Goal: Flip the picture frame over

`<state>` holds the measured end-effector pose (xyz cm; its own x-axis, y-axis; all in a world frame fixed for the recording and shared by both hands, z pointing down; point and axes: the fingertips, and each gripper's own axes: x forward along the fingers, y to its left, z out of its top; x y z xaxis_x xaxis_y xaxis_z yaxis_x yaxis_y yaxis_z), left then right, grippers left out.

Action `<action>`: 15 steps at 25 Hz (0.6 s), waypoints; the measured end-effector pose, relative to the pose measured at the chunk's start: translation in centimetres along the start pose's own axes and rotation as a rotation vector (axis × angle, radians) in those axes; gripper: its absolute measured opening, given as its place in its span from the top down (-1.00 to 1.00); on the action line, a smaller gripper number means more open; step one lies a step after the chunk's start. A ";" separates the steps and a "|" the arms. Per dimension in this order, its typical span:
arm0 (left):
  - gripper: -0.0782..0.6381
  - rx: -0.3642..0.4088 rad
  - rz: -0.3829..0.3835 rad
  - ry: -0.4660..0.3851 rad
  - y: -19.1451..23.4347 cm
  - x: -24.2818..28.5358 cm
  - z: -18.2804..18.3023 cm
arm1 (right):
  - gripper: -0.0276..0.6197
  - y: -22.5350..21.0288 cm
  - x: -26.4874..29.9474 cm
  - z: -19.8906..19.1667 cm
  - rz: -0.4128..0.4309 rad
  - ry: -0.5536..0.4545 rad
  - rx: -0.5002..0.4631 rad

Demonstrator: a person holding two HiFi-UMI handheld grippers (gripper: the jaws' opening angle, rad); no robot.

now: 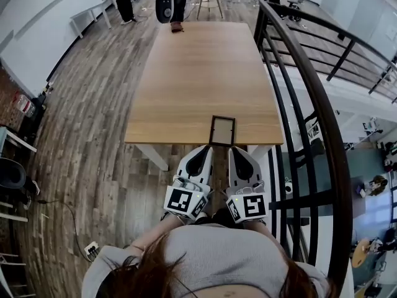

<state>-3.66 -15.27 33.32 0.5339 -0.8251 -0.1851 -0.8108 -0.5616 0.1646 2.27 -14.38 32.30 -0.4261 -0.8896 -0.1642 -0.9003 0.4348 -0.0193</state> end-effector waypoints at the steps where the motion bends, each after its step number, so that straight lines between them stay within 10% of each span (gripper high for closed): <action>1: 0.76 0.003 0.006 0.003 0.1 0.3 -0.1 | 0.88 -0.3 0.2 0.0 0.003 0.002 -0.002; 9: 0.76 0.024 0.046 -0.011 0.3 1.4 0.6 | 0.88 -2.3 0.8 -0.4 0.041 0.021 -0.077; 15: 0.77 -0.015 0.117 0.021 2.1 0.9 -1.8 | 0.87 -2.0 1.7 -7.1 0.131 0.215 -0.360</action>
<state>-4.50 -17.30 35.20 0.4409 -0.8860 -0.1436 -0.8642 -0.4622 0.1987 2.66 -17.78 39.10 -0.5136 -0.8554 0.0676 -0.7943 0.5038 0.3395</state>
